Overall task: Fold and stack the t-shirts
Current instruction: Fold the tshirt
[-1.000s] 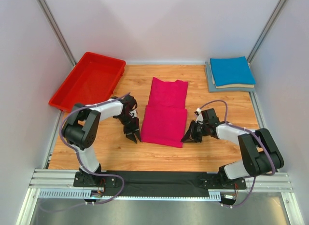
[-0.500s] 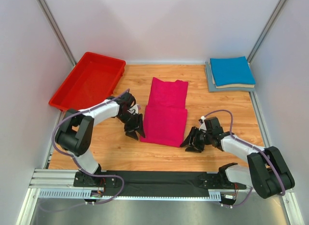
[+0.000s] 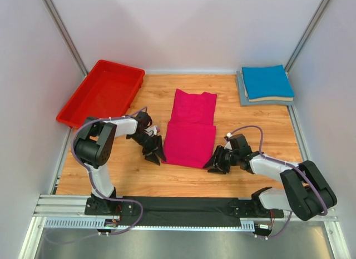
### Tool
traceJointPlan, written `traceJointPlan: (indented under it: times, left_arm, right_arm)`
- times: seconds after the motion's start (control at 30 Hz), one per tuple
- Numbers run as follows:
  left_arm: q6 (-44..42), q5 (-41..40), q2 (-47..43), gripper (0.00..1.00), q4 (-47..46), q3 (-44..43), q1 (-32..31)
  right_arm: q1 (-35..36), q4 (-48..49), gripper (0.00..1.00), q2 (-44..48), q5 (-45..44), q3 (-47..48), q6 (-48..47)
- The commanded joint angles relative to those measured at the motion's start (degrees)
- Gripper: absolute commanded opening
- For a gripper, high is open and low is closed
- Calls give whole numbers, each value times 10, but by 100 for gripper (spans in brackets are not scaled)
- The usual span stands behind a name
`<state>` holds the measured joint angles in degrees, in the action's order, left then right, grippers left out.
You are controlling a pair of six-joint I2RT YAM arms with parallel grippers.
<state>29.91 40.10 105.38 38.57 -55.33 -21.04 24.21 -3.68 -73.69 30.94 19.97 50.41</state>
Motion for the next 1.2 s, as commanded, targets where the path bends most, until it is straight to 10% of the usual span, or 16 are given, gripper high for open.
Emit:
traceJointPlan:
  times: [0.0, 0.3, 1.17]
  left_arm:
    - [-13, -11, 16, 49, -16, -14, -1]
    - [3, -41, 37, 1, 24, -42, -1]
    - [234, -100, -279, 0, 145, -57, -13]
  right_arm:
    - [6, -15, 38, -15, -68, 2, -8]
    - [17, -126, 0, 10, -155, 38, -66]
    - [68, -514, 0, 261, -207, 259, -80]
